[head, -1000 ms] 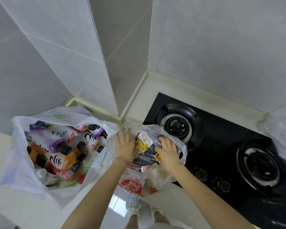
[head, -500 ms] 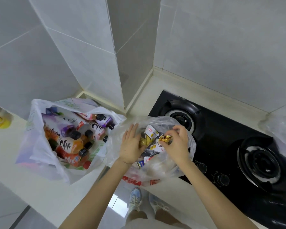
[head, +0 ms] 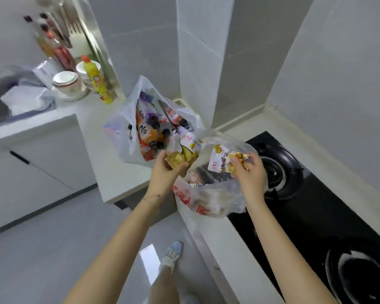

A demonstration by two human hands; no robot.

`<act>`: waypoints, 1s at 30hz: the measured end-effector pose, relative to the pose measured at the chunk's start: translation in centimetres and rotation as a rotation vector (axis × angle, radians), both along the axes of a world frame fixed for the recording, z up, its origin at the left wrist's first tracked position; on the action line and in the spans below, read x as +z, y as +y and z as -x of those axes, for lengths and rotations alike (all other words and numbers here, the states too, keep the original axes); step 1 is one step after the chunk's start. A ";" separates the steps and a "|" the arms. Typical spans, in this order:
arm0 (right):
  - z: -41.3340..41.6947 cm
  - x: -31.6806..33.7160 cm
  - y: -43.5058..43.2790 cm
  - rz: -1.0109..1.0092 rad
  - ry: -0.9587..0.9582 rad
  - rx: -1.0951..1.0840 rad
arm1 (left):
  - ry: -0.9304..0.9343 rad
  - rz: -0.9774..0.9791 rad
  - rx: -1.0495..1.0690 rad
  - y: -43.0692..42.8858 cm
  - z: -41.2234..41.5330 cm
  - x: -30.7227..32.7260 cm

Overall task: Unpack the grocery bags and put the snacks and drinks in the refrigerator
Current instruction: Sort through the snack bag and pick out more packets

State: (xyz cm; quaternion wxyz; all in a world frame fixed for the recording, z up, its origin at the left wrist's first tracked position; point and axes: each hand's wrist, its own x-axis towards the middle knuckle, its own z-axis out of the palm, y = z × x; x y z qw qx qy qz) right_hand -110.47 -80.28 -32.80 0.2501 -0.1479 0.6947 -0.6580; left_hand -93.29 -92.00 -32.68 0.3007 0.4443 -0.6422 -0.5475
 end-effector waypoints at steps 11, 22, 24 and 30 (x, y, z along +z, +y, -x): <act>-12.5 3.7 -0.5 0.026 -0.351 0.539 | 0.072 -0.006 0.441 8.5 -14.5 3.8; -31.3 7.5 3.1 0.077 -0.018 1.136 | 0.140 0.124 0.958 21.0 -32.5 7.2; -34.3 7.9 4.8 0.092 0.000 1.211 | 0.160 0.135 1.031 23.9 -35.1 7.5; -42.0 8.6 11.3 0.137 -0.005 1.368 | 0.178 0.191 1.176 33.1 -41.1 8.1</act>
